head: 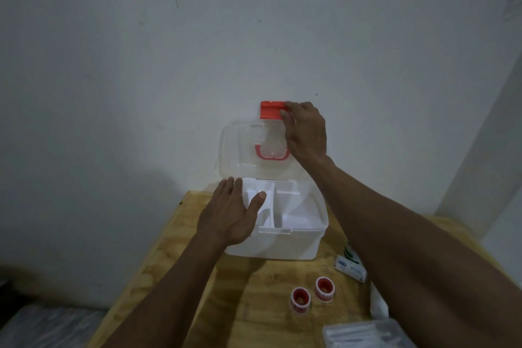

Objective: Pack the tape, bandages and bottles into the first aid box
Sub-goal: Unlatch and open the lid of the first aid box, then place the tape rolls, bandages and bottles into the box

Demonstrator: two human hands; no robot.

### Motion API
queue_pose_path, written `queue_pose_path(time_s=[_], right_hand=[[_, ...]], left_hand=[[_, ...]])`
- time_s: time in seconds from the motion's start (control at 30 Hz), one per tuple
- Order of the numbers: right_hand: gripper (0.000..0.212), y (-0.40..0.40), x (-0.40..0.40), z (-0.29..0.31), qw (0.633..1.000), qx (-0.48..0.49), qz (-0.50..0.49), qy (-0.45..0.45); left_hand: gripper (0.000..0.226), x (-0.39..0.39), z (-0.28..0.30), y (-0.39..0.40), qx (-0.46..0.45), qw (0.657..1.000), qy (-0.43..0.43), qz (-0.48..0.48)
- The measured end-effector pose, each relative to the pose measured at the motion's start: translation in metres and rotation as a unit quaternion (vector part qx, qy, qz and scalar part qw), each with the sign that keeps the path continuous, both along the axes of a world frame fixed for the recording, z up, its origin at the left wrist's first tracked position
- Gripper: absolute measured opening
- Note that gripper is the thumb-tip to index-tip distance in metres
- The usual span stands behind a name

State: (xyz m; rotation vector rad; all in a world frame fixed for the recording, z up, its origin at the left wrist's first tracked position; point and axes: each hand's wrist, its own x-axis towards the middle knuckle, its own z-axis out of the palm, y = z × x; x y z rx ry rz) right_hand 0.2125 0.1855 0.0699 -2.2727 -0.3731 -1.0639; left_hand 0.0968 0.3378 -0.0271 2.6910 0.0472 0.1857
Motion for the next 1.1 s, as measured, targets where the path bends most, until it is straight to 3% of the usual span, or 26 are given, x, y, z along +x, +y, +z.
queue_pose_path(time_s=[0.27, 0.5, 0.6, 0.73, 0.83, 0.93, 1.1], right_hand=[[0.039, -0.010, -0.003, 0.006, 0.998, -0.042, -0.013, 0.050], [0.042, -0.018, -0.032, 0.012, 0.997, 0.007, 0.008, 0.071], [0.036, -0.027, -0.060, 0.011, 0.997, 0.031, 0.047, 0.058], [0.031, -0.049, -0.115, 0.005, 0.989, -0.018, 0.110, 0.096], [0.028, -0.075, -0.157, -0.001, 0.959, -0.092, 0.196, 0.183], [0.029, -0.102, -0.184, -0.013, 0.900, -0.174, 0.260, 0.304], [0.059, -0.124, -0.208, -0.046, 0.786, -0.291, 0.260, 0.479]], left_hand=[[0.082, 0.000, -0.002, 0.000, 0.015, 1.000, -0.016, 0.001], [0.080, -0.002, 0.002, 0.000, 0.008, 1.000, -0.017, -0.014], [0.080, 0.002, 0.002, 0.003, 0.006, 1.000, -0.015, -0.017], [0.080, 0.005, 0.002, 0.004, 0.013, 1.000, -0.010, -0.020], [0.078, 0.005, 0.003, 0.005, 0.014, 1.000, -0.011, -0.022], [0.077, 0.003, 0.005, 0.002, 0.022, 1.000, -0.005, -0.018], [0.072, -0.002, 0.009, -0.003, 0.027, 0.999, -0.010, -0.014]])
